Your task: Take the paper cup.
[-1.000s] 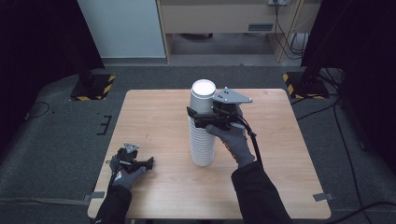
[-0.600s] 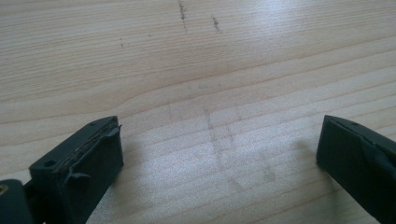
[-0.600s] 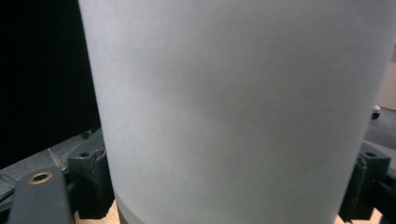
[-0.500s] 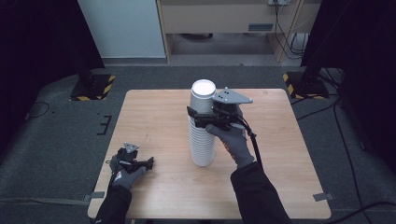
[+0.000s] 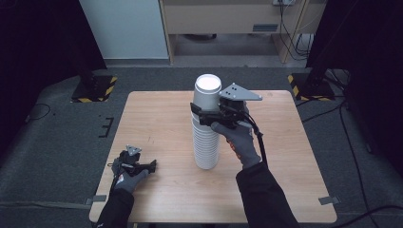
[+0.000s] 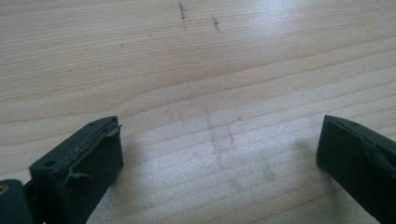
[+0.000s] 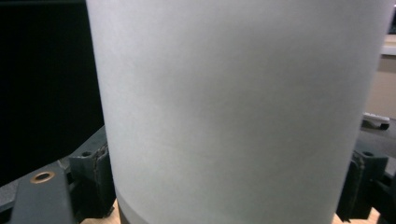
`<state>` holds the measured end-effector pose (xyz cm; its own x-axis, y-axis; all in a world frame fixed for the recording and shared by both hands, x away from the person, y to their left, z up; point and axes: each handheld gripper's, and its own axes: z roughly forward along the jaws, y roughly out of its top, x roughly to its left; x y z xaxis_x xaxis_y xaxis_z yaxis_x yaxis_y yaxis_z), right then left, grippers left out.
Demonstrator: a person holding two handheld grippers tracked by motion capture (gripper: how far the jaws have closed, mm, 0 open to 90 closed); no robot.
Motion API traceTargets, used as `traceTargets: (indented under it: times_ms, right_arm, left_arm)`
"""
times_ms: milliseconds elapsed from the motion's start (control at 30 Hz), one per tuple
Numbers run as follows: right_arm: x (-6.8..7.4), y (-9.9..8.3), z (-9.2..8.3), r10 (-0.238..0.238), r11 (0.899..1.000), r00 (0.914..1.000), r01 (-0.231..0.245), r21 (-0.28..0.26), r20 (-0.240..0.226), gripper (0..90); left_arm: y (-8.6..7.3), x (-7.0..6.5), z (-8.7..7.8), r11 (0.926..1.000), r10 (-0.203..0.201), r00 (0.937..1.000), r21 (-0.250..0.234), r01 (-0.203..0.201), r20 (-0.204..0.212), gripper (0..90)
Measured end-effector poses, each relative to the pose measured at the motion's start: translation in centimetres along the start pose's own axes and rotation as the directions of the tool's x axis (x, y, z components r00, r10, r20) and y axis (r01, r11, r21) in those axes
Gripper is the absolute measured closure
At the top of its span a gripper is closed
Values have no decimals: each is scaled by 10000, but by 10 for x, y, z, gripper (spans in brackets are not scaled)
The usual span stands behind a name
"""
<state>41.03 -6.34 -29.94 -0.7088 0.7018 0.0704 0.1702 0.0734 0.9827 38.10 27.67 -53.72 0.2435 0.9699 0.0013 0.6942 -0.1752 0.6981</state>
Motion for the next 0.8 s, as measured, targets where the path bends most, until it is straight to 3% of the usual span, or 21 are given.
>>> traceTargets:
  times_ms: [800]
  right_arm:
    - [1, 29, -7, 20, 9986, 9997, -32, -523, -229, 154]
  left_arm:
    - [0, 0, 0, 10000, -37, 10000, -39, 37, -1, 0]
